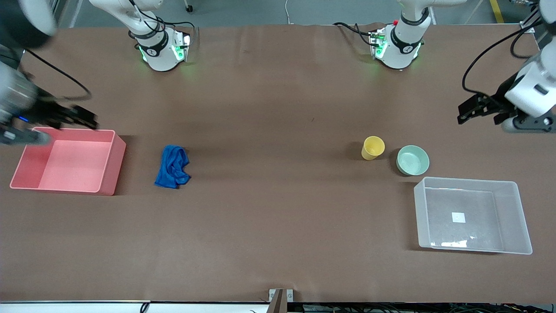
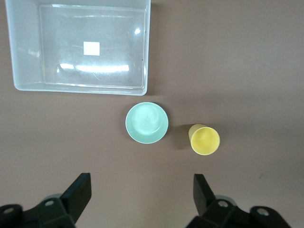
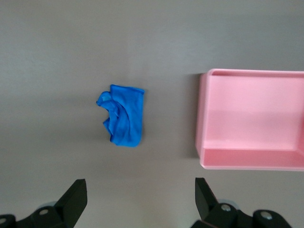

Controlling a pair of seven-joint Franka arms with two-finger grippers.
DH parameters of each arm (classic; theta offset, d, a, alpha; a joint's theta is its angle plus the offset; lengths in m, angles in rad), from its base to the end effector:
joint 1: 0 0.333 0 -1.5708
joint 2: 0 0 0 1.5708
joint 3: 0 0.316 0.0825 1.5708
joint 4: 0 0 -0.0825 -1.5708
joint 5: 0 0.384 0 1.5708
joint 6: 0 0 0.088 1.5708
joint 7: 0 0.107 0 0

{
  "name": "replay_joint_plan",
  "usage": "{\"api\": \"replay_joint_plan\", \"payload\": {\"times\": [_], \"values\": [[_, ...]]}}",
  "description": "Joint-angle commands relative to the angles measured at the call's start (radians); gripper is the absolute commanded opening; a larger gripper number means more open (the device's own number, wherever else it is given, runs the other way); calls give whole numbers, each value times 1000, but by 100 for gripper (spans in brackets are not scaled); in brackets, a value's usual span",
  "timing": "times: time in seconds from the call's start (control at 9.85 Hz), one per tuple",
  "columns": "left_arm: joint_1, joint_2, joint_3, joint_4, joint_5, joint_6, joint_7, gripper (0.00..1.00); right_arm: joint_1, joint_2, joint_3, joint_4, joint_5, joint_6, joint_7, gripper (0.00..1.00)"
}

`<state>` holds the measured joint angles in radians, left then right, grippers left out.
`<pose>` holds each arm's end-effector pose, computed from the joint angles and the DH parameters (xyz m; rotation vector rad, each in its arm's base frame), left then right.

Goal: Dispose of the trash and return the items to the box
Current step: 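Move the right gripper toward the blue cloth while the left gripper reaches the bowl, then grasp the blue cloth with the right gripper while the left gripper grasps the bowl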

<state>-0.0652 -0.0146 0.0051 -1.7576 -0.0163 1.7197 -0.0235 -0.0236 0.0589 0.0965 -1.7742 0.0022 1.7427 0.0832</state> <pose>0.5547 -0.0349 0.5566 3.1257 -0.0531 -0.0374 0.5697 0.0407 0.5093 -3.1376 0.0168 0.1420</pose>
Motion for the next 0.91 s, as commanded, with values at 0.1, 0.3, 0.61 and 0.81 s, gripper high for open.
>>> {"api": "replay_joint_plan", "payload": {"times": [0.1, 0.3, 0.61, 0.81], "values": [[4, -27, 38, -340, 16, 321, 28, 100, 54, 132, 0, -250, -7, 385, 26, 100], [7, -7, 65, -529, 16, 585, 39, 100, 91, 232, 0, -342, -8, 619, 100, 100], [10, 161, 76, -620, 16, 825, 50, 100, 119, 337, -1, -349, -59, 707, 138, 100], [10, 238, 90, -634, 16, 894, 77, 100, 108, 346, -1, -366, -132, 719, 139, 100]]}}
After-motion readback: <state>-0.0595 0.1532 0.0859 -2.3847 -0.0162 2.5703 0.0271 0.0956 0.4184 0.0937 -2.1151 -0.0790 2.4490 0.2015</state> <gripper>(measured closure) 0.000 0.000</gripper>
